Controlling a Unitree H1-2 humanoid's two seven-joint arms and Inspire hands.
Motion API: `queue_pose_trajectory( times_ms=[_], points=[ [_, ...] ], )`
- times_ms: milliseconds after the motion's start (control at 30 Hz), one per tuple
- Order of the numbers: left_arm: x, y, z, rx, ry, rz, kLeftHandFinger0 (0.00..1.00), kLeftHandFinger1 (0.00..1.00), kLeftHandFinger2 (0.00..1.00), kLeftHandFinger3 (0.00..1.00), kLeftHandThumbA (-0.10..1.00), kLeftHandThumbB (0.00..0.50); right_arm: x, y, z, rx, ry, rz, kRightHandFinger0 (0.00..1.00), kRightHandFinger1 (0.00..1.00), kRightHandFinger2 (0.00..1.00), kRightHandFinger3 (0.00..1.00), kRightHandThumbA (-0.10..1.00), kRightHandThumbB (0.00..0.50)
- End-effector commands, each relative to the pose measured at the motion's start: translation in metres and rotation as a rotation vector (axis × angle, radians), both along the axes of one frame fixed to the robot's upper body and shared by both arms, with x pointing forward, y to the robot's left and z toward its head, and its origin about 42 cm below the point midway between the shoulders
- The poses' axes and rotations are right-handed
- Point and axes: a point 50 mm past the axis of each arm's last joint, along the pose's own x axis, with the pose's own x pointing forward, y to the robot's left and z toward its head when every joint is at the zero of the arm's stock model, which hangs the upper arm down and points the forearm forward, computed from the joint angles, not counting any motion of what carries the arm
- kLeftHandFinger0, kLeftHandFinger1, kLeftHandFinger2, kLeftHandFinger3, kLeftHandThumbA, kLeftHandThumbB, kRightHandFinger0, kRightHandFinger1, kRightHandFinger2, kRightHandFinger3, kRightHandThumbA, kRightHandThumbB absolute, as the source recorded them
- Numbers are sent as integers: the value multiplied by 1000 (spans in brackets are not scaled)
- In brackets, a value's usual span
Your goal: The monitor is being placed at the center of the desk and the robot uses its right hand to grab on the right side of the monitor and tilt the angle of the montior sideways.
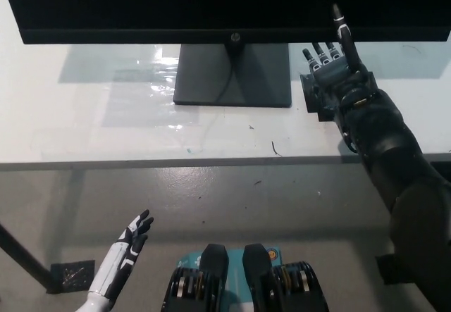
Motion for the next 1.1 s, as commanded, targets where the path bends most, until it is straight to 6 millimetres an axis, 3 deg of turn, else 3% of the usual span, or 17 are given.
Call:
queue_pose_trajectory(
  times_ms=[0, 400, 600, 667, 767, 800, 1000, 1067],
  points=[
    [6, 0, 15, 3, -82, -17, 1000, 1000, 1000, 1000, 1000, 250, 18, 4, 56, -19, -72, 9, 1000, 1000, 1000, 1000, 1000, 304],
    [9, 0, 16, 2, -88, -16, 1000, 1000, 1000, 1000, 1000, 244, 18, -2, 56, -32, -110, 35, 1000, 1000, 1000, 1000, 1000, 304],
    [13, 2, 20, 16, -100, -19, 1000, 1000, 1000, 1000, 1000, 231, 8, 4, 36, -42, -253, 116, 1000, 1000, 1000, 1000, 1000, 304],
    [14, 3, 20, 12, -98, -19, 1000, 1000, 1000, 1000, 1000, 236, 1, 5, 26, -56, -327, 139, 1000, 1000, 1000, 1000, 1000, 326],
    [15, 5, 20, 13, -96, -12, 1000, 1000, 1000, 1000, 1000, 239, -28, 1, 15, -62, -461, 153, 1000, 1000, 1000, 1000, 1000, 336],
    [15, 6, 19, 15, -94, -7, 1000, 1000, 1000, 1000, 1000, 248, -54, -4, 14, -49, -524, 160, 1000, 1000, 1000, 1000, 1000, 344],
    [16, 8, 19, 18, -91, -3, 1000, 1000, 1000, 1000, 1000, 234, -160, -29, 25, -126, -740, 180, 1000, 1000, 1000, 1000, 1000, 366],
    [15, 9, 18, 17, -88, -1, 1000, 1000, 1000, 1000, 1000, 235, -186, -37, 32, -167, -801, 177, 1000, 1000, 1000, 1000, 1000, 370]
  ],
)
